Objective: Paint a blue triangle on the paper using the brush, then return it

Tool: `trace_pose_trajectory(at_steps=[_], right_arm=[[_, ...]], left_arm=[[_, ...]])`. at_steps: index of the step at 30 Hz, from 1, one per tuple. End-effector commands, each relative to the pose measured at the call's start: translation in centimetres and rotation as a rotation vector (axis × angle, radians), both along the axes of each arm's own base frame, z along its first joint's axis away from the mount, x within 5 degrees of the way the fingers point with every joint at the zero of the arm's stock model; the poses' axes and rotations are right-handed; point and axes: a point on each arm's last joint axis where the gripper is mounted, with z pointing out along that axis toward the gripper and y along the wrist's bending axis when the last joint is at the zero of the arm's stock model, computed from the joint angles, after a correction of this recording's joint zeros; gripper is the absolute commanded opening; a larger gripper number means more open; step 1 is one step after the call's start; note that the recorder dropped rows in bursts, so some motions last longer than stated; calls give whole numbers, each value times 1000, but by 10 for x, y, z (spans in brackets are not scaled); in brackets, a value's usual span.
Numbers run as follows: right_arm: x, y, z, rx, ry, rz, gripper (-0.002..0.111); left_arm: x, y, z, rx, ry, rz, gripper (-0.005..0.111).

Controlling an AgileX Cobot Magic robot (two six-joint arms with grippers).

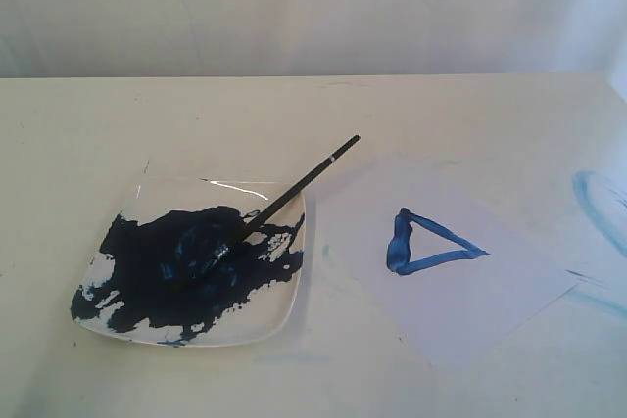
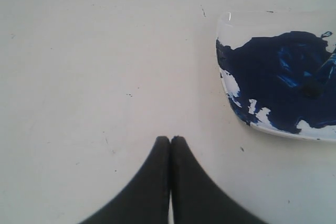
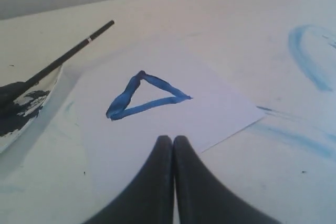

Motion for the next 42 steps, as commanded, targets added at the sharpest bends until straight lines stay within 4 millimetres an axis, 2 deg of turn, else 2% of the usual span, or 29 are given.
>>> trace_pose_trajectory(at_steps=[1,11,23,42], right_arm=[[0,-1,2,-95,-84,26,0],[0,-3,3,-157,-119,2,0],[3,-17,4,-169,-110,-256,0],[2,-17,3,-171,-100,-255,0]], left_arm=[[0,0,-1,-2,3,-6,0],[0,0,-1,-2,3,-6,0],[0,0,-1,-2,3,-6,0],[0,0,-1,-2,3,-6,0]])
